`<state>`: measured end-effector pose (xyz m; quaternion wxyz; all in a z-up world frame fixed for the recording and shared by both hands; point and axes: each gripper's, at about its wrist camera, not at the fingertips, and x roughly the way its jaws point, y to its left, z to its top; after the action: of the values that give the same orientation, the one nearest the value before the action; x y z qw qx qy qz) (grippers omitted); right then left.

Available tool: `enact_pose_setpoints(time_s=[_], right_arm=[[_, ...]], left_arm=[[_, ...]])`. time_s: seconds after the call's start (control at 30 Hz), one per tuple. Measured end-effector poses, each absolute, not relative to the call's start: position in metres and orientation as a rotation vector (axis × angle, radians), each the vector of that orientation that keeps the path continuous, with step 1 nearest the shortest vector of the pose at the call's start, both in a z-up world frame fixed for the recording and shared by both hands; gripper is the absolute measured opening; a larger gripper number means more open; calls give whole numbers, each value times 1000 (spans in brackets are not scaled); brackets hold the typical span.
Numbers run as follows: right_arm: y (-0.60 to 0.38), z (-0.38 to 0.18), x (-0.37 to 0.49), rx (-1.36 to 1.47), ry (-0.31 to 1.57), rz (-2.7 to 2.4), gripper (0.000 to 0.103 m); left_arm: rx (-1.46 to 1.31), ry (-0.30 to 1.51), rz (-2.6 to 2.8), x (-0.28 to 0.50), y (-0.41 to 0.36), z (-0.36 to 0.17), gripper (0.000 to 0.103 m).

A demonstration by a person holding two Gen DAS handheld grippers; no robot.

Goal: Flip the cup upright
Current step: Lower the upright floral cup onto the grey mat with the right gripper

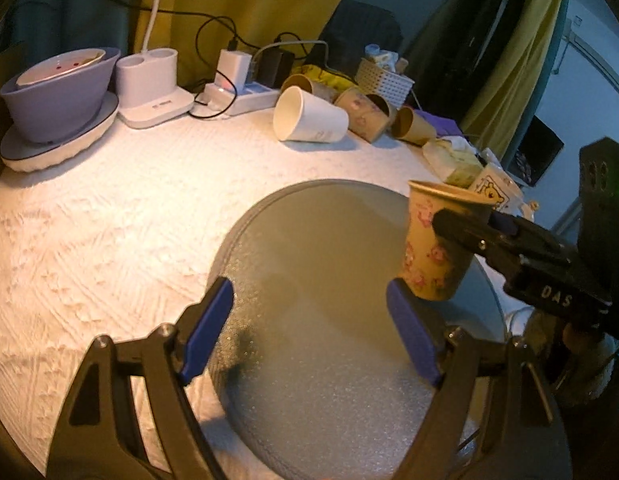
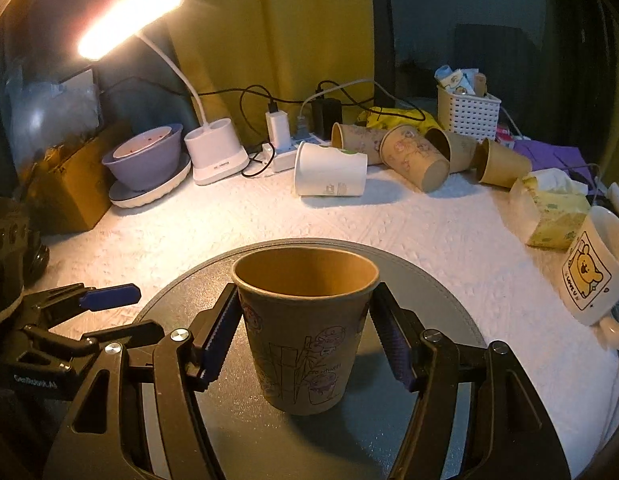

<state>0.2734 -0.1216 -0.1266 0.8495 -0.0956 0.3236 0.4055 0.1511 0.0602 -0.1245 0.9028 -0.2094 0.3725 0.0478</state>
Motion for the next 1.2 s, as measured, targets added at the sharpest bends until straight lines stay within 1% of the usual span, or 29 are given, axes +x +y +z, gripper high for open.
enact_pose_setpoints(time_s=[0.63,0.73,0.83,1.2], right_arm=[[-141,-130,234,-216,664,780,70],[-143,-131,229,-212,672,779,71],[-145,-132,222,-211,672,774,75],[-161,-133,201,-199,688,723,75]], left_arm=[[-410,743,92,133,46,-110,80],[-407,737,92,128,44,-108,80],[-399,732,93,122,42,-106,80],[-354,694,87,97,30,-95,82]])
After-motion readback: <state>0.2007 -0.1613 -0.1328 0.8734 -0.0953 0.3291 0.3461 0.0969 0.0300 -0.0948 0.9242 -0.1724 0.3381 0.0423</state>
